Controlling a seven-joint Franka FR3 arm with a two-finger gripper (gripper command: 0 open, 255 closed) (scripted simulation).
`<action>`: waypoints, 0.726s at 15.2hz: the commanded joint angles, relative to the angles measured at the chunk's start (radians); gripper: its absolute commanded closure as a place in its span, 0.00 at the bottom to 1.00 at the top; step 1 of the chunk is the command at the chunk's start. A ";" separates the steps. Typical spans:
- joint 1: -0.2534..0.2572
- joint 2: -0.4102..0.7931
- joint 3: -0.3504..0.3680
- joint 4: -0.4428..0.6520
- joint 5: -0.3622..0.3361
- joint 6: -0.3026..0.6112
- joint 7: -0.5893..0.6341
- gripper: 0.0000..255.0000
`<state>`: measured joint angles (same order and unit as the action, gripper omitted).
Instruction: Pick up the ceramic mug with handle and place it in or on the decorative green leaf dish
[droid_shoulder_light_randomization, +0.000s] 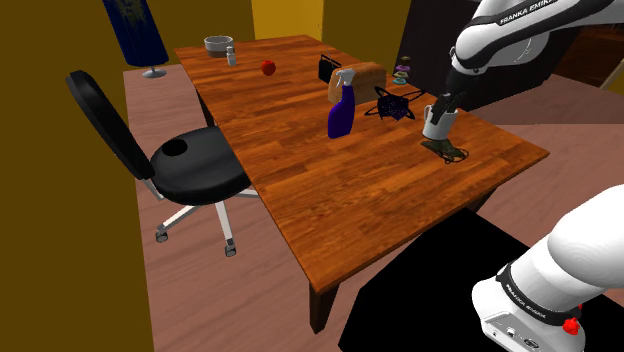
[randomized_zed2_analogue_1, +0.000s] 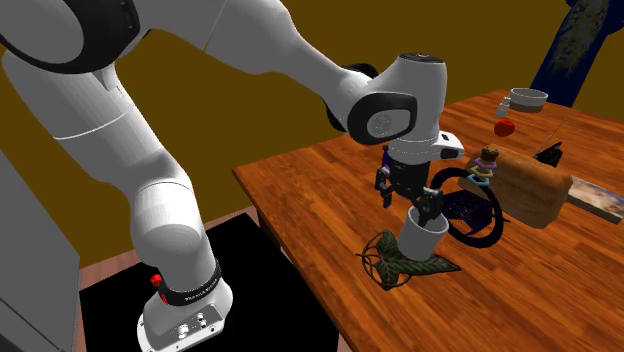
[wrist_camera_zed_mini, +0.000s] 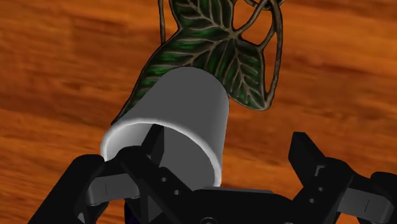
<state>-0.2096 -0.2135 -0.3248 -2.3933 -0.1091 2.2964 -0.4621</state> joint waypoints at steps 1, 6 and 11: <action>-0.001 -0.032 0.006 0.023 -0.007 -0.055 0.006 0.00; -0.002 -0.065 0.013 0.054 -0.013 -0.119 0.011 0.00; -0.002 -0.065 0.013 0.054 -0.013 -0.119 0.011 0.00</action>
